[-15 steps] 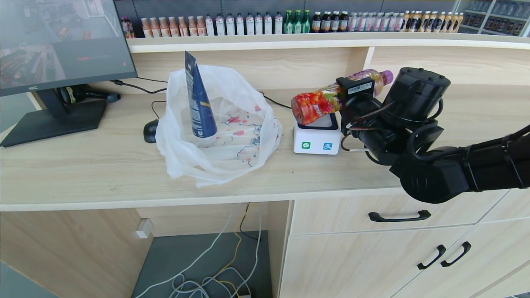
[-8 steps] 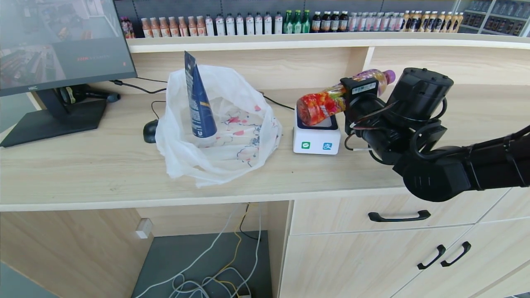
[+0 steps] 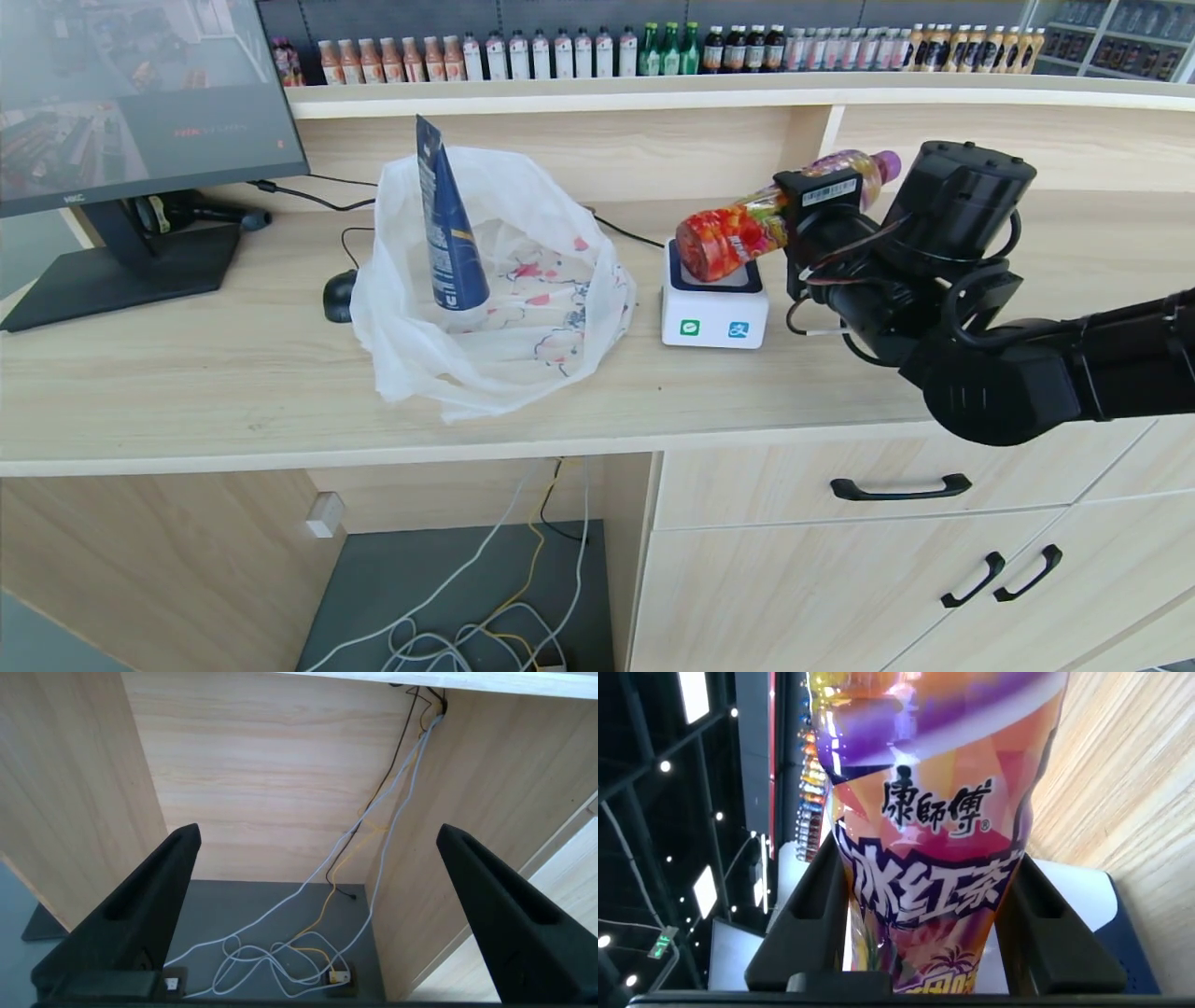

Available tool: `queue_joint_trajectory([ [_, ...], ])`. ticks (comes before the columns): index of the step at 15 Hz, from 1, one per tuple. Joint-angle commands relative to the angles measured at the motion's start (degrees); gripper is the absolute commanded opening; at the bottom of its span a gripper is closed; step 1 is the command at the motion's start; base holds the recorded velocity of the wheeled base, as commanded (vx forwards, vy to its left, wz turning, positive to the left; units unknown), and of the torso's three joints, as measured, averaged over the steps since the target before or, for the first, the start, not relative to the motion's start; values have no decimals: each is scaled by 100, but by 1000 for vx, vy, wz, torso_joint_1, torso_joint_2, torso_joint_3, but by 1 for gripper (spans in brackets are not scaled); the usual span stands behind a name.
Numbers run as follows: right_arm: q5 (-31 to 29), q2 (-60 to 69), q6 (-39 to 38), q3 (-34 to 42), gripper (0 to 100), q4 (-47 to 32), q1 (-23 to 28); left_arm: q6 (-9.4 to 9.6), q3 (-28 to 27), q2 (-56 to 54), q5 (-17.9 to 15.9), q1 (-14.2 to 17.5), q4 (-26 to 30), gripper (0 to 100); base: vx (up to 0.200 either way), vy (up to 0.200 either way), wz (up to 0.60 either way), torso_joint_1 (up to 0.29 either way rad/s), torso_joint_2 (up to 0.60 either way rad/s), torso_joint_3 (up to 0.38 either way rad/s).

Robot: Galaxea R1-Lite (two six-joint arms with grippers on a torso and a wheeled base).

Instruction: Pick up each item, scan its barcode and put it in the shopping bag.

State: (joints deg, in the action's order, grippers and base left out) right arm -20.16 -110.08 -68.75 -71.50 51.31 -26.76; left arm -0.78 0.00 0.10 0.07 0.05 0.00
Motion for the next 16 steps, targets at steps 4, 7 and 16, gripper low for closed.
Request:
queue_joint_trajectory([
  [4, 4, 435, 2, -172, 0, -341, -14, -1, 0, 8, 1, 4, 0, 100, 0, 0, 0, 0, 0, 0],
  [7, -5, 778, 152, -128, 0, -622, -22, -1, 0, -1, 1, -5, 0, 100, 0, 0, 0, 0, 0, 0],
  [16, -58, 1454, 2103, 180, 0, -640, -796, -10, 0, -1, 1, 4, 0, 100, 0, 0, 0, 0, 0, 0],
])
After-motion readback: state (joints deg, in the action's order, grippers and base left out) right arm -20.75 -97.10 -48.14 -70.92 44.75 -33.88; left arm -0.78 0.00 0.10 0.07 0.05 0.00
